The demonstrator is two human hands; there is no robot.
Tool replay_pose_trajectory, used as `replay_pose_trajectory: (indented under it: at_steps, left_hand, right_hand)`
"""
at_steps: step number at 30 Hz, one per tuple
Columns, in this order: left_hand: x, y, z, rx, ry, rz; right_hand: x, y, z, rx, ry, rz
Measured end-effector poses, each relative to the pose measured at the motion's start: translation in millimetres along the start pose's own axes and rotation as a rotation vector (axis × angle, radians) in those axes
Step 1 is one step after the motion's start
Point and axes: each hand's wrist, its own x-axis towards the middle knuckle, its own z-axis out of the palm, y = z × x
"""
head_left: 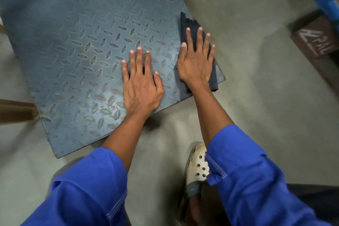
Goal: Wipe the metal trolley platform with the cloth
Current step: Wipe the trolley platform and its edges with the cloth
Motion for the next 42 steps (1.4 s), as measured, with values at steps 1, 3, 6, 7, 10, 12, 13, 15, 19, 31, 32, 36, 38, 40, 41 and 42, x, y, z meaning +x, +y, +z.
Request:
replay_pose_trajectory:
  at_steps: [1,3,6,7,10,12,13,15,19,31,32,36,38,40,41,42]
  left_hand:
    - [0,0,0,0.0,-0.004,0.001]
    - [0,-1,-2,-0.008,-0.017,0.01]
    - [-1,-3,-5,-0.027,-0.022,0.013]
    - [-1,-3,-5,-0.026,-0.019,0.009]
    - [0,0,-4,-0.026,-0.009,0.0]
    - [0,0,-2,-0.023,0.001,-0.001]
    - [1,-2,-1,-0.018,0.003,-0.002]
    - [1,-3,0,-0.018,0.002,-0.006]
    - [1,-2,-4,-0.024,-0.01,-0.006]
    - [60,-61,-8,0.014,-0.104,0.106]
    - [65,-61,-7,0.015,-0.087,0.08]
    - [81,-53,-8,0.003,-0.057,-0.031]
    - [85,-52,-11,0.008,-0.062,-0.04]
    - [85,-50,-13,0.014,-0.07,-0.041]
    - [84,-50,-14,0.015,-0.071,-0.041]
    - [83,-50,-14,0.02,-0.07,-0.041]
  right_hand:
    - [-4,-6,-1,-0.008,-0.028,-0.087]
    - [-20,-13,-5,-0.018,-0.094,-0.28]
    - [-59,3,-9,-0.018,-0.097,-0.318]
    - [-68,13,-9,-0.026,-0.072,-0.249]
    - [-54,33,-11,-0.047,-0.03,-0.035]
    - [-23,21,-11,-0.024,-0.034,0.046]
    - [-9,8,-8,-0.013,-0.038,0.053]
    - [10,-24,0,-0.022,-0.057,-0.024]
    - [3,-46,-1,-0.029,-0.159,-0.332]
    - [20,-2,-7,-0.022,-0.068,-0.072]
    - [27,-10,-3,-0.022,-0.062,-0.04]
    - [38,-51,11,-0.009,-0.069,-0.096]
    - [25,-62,12,-0.002,-0.095,-0.209]
    - [7,-57,9,0.008,-0.119,-0.322]
    - [-3,-50,8,0.007,-0.122,-0.351]
    - [-10,-41,7,-0.006,-0.112,-0.348]
